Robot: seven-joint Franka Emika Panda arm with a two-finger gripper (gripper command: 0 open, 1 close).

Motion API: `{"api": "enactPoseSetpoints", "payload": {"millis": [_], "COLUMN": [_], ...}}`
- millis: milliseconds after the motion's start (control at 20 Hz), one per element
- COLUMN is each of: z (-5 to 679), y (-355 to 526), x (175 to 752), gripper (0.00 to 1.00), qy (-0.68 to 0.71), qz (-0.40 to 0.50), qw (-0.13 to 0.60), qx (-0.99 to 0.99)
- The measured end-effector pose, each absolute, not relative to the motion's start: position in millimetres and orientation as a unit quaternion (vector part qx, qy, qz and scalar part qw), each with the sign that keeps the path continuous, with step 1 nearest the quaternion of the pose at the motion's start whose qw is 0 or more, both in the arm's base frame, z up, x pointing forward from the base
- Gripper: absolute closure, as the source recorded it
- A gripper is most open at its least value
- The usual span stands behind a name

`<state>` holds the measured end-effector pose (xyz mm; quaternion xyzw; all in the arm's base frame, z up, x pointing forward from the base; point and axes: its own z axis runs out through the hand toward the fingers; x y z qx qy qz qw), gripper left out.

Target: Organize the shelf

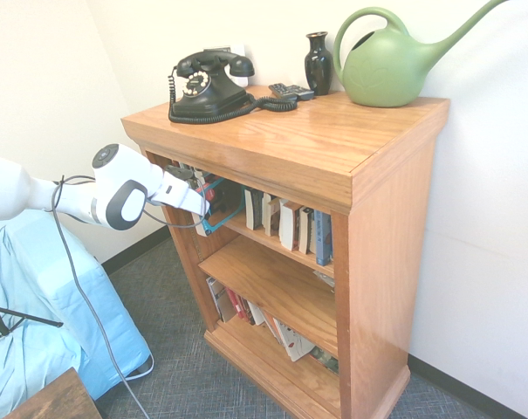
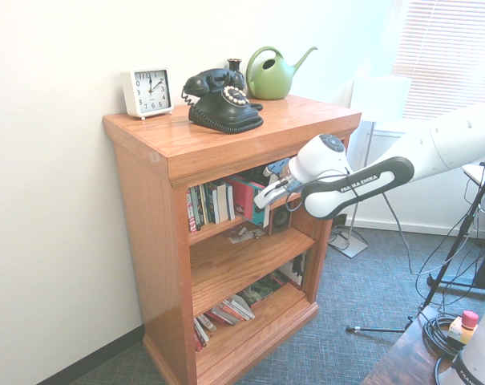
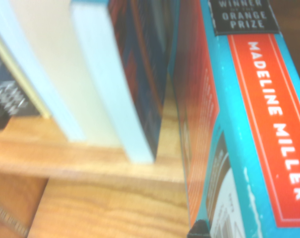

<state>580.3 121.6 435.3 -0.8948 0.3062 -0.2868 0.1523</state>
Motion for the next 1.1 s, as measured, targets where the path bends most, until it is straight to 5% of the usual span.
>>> {"api": "enactPoseSetpoints", "payload": {"millis": [650,700,1100], "z": [432.7,432.1,432.1], "y": [129.3,129.8,132.2], "x": [604.5,605.8,605.3], "gripper": [1.0,0.0,0.0], "qy": [0.303,0.304,0.303], "qz": [-0.311,-0.311,-0.313], "qw": [0.149,0.149,0.147], "qx": [-0.889,-0.888,-0.888]}}
